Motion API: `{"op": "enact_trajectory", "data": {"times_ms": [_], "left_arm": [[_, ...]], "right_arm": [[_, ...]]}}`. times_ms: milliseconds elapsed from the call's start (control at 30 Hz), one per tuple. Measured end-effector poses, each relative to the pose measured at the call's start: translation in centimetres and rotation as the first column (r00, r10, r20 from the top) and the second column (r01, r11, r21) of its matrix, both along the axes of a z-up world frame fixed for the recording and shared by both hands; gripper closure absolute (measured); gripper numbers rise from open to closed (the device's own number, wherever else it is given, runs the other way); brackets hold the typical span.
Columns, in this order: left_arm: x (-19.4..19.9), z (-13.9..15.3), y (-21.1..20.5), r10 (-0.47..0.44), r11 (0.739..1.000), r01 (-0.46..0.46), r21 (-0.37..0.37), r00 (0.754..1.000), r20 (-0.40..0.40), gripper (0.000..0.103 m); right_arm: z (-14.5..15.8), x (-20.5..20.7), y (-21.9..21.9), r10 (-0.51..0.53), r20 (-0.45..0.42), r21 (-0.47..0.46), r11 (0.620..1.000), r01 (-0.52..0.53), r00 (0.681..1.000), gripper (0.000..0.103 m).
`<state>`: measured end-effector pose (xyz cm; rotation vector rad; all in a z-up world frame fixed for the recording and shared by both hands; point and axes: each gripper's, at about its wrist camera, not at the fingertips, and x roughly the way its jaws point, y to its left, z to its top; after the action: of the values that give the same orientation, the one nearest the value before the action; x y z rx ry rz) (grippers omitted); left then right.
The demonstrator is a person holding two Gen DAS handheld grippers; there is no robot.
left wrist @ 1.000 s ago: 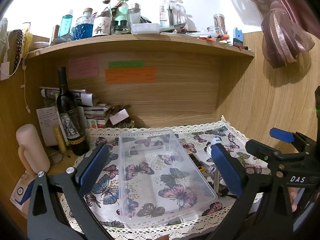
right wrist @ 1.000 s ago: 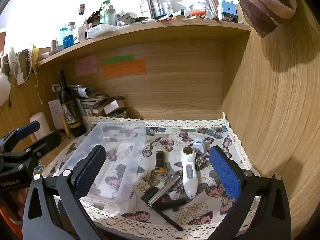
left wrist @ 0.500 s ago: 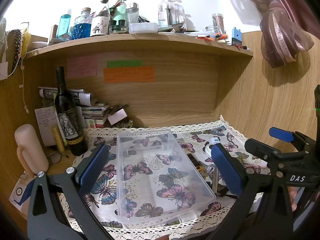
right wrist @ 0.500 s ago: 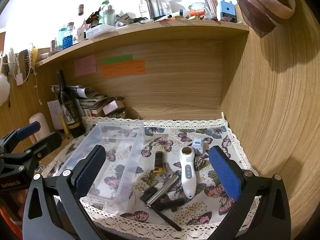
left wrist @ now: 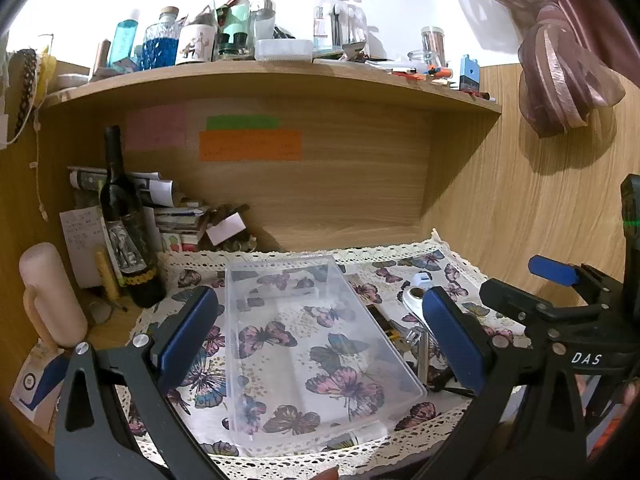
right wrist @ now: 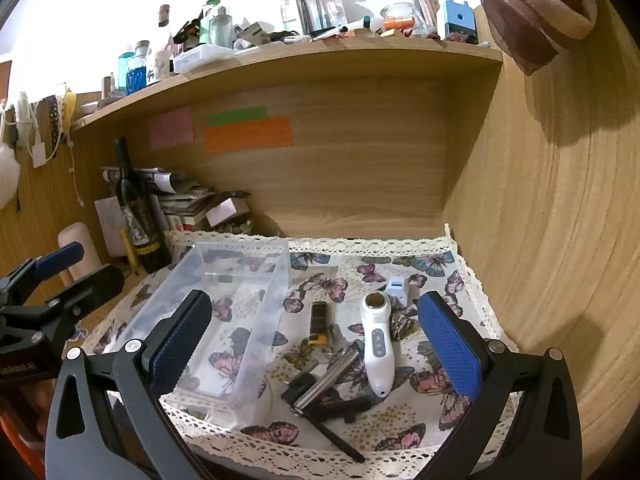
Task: Organize rigid objects
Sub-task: 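Lower the right gripper onto the white handheld device and close on it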
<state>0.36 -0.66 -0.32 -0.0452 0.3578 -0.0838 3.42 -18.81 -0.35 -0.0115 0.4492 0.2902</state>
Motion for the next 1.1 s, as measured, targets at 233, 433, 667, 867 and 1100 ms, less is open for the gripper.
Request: {"op": "enact_trajectory", "data": {"times_ms": [233,433,667,867,1100], "left_arm": [[1.3,-0.8,1.6,0.007,1.0,-0.009,-0.028,0.998,-0.066,0.02],[3.7,-2.2,4.4,0.025,0.998,-0.035,-0.054,0.985,-0.169,0.033],[6.6,-4.6,7.9,0.05,0.994,-0.076,-0.076,0.953,-0.3,0.049],[9.0,-6.9,9.0,0.013,0.995,-0.055,-0.089,0.908,-0.419,0.066],[10.2,-8.6,8.7,-0.056,0.994,0.0,-0.108,0.859,-0.509,0.089]], "right_arm": [[-0.7,0.9,0.8,0.011,-0.019,-0.031,0.999,-0.012,1.0,0.0],[-1.7,2.5,1.5,0.011,-0.053,-0.057,0.998,-0.014,0.999,0.017],[-2.8,4.9,1.3,-0.022,-0.106,-0.074,0.997,0.014,0.994,0.037],[-4.0,7.0,0.5,-0.046,-0.173,-0.074,0.997,0.033,0.984,0.052],[-5.9,9.7,-1.0,-0.095,-0.269,-0.092,0.993,0.072,0.958,0.069]]}}
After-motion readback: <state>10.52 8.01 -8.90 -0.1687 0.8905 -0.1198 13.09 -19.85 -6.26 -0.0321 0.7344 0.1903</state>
